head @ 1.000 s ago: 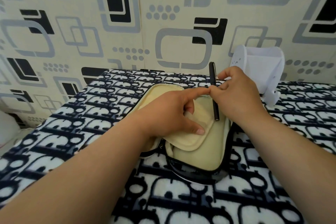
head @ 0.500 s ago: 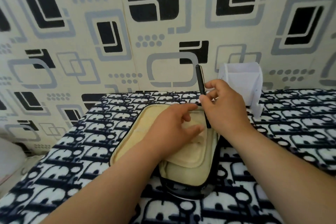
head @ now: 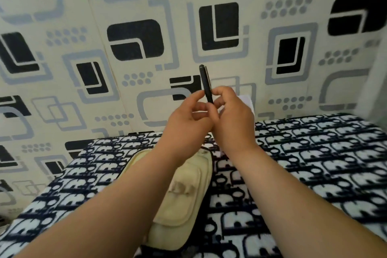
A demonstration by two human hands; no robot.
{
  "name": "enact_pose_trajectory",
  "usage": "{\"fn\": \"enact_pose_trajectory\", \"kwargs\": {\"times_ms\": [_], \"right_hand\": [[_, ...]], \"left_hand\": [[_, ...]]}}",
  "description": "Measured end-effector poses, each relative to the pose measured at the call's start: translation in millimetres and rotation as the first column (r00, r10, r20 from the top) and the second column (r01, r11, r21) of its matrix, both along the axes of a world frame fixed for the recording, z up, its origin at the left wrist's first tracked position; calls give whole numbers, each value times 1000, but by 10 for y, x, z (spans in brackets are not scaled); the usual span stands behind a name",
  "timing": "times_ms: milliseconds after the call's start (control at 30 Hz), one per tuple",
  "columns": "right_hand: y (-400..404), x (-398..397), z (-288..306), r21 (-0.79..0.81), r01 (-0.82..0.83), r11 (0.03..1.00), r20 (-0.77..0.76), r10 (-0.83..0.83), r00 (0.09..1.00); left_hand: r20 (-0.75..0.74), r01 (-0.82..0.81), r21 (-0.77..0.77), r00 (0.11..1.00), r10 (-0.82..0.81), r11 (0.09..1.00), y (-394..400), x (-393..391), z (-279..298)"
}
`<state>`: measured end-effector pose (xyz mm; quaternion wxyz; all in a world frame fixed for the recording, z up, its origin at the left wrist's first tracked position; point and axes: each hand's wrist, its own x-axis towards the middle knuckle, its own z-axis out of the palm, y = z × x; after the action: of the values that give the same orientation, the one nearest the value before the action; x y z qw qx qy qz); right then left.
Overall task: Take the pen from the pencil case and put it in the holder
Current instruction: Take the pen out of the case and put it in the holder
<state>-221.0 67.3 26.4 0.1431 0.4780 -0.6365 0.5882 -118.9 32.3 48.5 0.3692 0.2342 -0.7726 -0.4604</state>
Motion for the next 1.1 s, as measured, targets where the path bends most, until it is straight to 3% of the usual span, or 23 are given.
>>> {"fn": "enact_pose_trajectory", "kwargs": {"times_ms": [267, 667, 1100], "right_hand": [[-77, -408, 276, -10, 81, 997, -56, -81, 995], [-127, -743, -29, 121, 217, 969, -176, -195, 965], [-96, -711, -49, 114, 176, 978, -139, -160, 977]], "left_hand": [[-3, 32, -66, 999, -33, 997, -21, -387, 201], [153, -78, -204, 982, 110, 976, -49, -707, -49], [107, -152, -195, 979, 175, 969, -18, -692, -125]]}}
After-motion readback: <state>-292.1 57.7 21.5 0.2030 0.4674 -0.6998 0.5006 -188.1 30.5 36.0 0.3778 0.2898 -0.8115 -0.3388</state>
